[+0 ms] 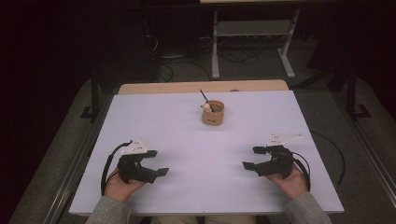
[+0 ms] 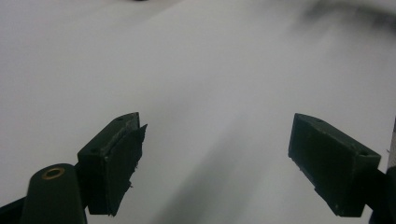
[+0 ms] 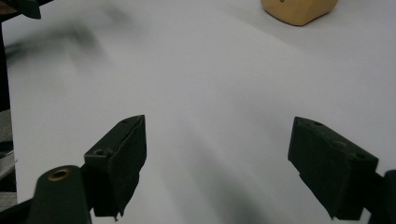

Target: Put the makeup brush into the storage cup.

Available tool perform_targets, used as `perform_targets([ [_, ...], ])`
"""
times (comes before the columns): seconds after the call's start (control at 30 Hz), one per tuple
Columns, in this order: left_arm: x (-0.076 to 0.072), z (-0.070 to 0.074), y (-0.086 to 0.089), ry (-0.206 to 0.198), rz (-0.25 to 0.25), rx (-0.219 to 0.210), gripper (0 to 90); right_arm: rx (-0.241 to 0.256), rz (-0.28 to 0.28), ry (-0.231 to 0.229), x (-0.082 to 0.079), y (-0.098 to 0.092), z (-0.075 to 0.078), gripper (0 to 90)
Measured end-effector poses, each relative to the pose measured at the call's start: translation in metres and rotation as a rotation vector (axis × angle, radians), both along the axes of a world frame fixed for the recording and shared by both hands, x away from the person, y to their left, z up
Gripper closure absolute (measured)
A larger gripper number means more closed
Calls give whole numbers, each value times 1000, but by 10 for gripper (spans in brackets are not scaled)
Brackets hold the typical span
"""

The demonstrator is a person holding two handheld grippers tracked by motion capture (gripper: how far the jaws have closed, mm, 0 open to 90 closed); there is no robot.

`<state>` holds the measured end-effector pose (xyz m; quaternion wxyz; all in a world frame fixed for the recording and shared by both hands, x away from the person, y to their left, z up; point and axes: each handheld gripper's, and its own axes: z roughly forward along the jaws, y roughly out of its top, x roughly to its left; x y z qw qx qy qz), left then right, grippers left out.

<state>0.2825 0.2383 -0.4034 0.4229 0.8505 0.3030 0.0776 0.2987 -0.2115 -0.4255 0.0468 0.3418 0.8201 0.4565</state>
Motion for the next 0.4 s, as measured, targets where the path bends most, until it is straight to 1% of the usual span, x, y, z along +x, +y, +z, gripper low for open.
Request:
perform_targets([
  [0.07, 0, -1, 0, 0, -2, 1, 171, 4, 12, -7, -1, 0, 0, 182],
  [0.13, 1, -1, 1, 4, -2, 5, 171, -1, 15, -9, -2, 0, -1, 180],
  [0.23, 1, -1, 4, 6, 8, 3, 171, 7, 14, -6, -3, -1, 0, 179],
  [0.3, 1, 0, 5, 0, 8, 7, 171, 11, 15, -21, -3, -1, 1, 179],
  [0.33, 0, 0, 5, -3, 9, 3, 171, 11, 14, -21, -4, -1, 1, 179],
  [0.4, 1, 0, 5, -4, 10, 10, 171, 5, 14, -27, -4, -1, 2, 179],
])
